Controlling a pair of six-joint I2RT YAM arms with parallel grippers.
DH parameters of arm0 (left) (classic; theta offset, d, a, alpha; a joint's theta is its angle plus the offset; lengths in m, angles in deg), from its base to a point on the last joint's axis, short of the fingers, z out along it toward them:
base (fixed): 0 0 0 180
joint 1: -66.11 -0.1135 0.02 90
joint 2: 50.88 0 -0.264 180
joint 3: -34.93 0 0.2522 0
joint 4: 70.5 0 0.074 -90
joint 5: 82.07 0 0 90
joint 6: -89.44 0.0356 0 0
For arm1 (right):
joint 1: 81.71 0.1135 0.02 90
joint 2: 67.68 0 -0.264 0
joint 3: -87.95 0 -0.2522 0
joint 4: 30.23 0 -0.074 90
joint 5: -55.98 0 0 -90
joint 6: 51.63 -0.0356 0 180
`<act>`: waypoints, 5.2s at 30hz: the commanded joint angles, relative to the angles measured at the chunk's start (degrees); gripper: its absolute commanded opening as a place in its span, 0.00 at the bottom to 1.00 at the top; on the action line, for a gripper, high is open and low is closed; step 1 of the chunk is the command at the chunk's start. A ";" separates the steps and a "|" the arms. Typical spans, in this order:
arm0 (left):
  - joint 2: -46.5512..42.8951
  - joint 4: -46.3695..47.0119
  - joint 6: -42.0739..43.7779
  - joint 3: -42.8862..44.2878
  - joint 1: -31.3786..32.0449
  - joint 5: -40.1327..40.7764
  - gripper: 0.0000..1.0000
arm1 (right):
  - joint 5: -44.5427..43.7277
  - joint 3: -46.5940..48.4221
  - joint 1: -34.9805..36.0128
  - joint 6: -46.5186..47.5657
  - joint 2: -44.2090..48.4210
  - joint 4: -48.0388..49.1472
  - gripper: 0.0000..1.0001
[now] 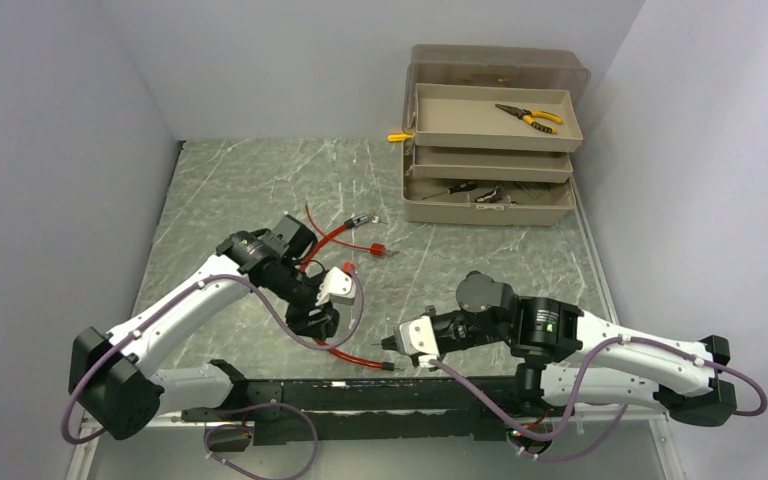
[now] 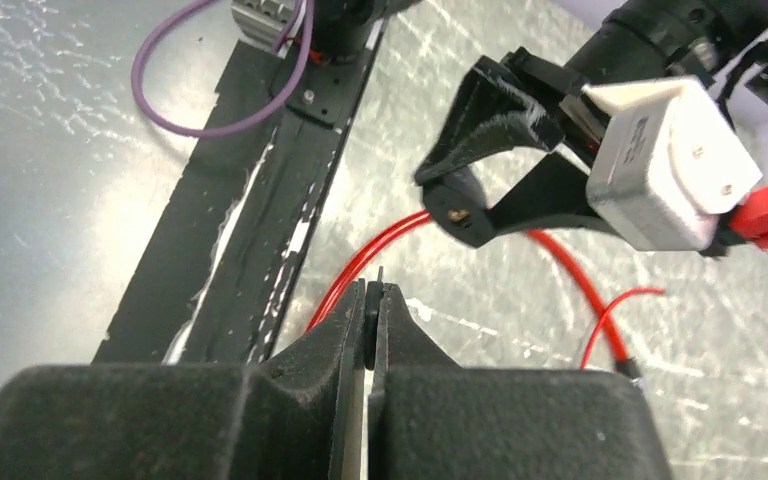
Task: Unlock with the key
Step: Place the lock at the center of the board, then adjust the key.
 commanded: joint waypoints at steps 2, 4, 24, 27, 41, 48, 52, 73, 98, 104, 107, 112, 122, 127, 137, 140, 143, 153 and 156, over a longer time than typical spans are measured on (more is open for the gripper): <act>-2.09 26.84 -5.60 -11.73 -3.49 14.71 0.00 | -5.63 -6.02 -0.48 -10.70 4.78 6.64 0.00; -1.91 31.45 -4.59 -15.01 -3.37 15.99 0.00 | -6.10 -7.75 -1.02 -14.20 6.14 10.74 0.00; -8.15 35.29 -7.38 -11.45 -2.90 15.00 0.99 | 2.96 -9.06 -21.01 -40.25 5.90 19.75 0.00; -12.89 35.15 -8.60 -9.75 -2.67 11.14 0.99 | 5.30 -7.29 -24.03 -42.63 3.59 18.97 0.00; -13.99 35.24 -6.38 -0.44 9.47 20.61 0.95 | 14.19 -4.19 -28.51 -51.86 -3.29 32.98 0.00; -14.45 32.43 -23.77 3.33 6.76 -0.69 0.72 | 19.98 -8.83 -28.52 -39.75 3.09 37.69 0.00; -14.65 34.02 -31.16 2.54 2.80 -10.91 0.73 | 25.10 -2.60 -28.44 -29.06 1.87 29.64 0.00; -7.61 71.52 -89.81 -0.38 -6.48 -42.76 0.87 | 17.12 30.77 -12.48 23.17 -14.07 -11.36 0.00; -5.64 62.87 -96.37 3.70 -5.00 -49.52 0.85 | -13.27 42.03 9.38 35.45 -18.22 -24.60 0.00; -5.01 60.38 -95.44 4.27 -4.41 -51.90 0.53 | -18.73 39.96 10.90 37.73 -17.48 -23.86 0.00; -5.08 59.87 -94.68 4.86 -4.20 -52.89 0.42 | -22.11 38.23 11.31 39.78 -17.48 -23.45 0.00; -5.25 59.05 -94.31 5.13 -4.13 -54.22 0.52 | -27.32 35.52 12.92 43.53 -16.14 -20.20 0.00; -5.79 59.57 -94.44 5.47 -4.14 -56.00 0.48 | -36.19 27.76 15.38 51.52 -13.35 -13.13 0.00; -6.03 59.24 -94.49 5.74 -4.14 -56.06 0.32 | -38.95 25.29 15.96 54.03 -10.79 -11.81 0.00; -6.32 59.99 -95.12 5.58 -4.16 -56.06 0.09 | -43.23 22.03 16.20 55.82 -7.85 -12.36 0.00; -6.19 59.99 -95.15 5.86 -4.12 -56.06 0.09 | -43.64 21.70 16.18 55.94 -7.75 -12.97 0.00; -6.23 61.60 -95.57 5.45 -4.10 -56.20 0.00 | -43.89 21.12 16.03 55.28 -7.75 -12.52 0.00; -4.06 54.08 -85.71 10.98 -9.04 -55.97 0.00 | -43.82 16.91 15.01 35.45 -6.80 -8.34 0.98; -4.68 64.97 -92.88 8.35 -10.54 -55.98 0.00 | -40.22 20.81 14.94 24.90 -7.66 -9.03 1.00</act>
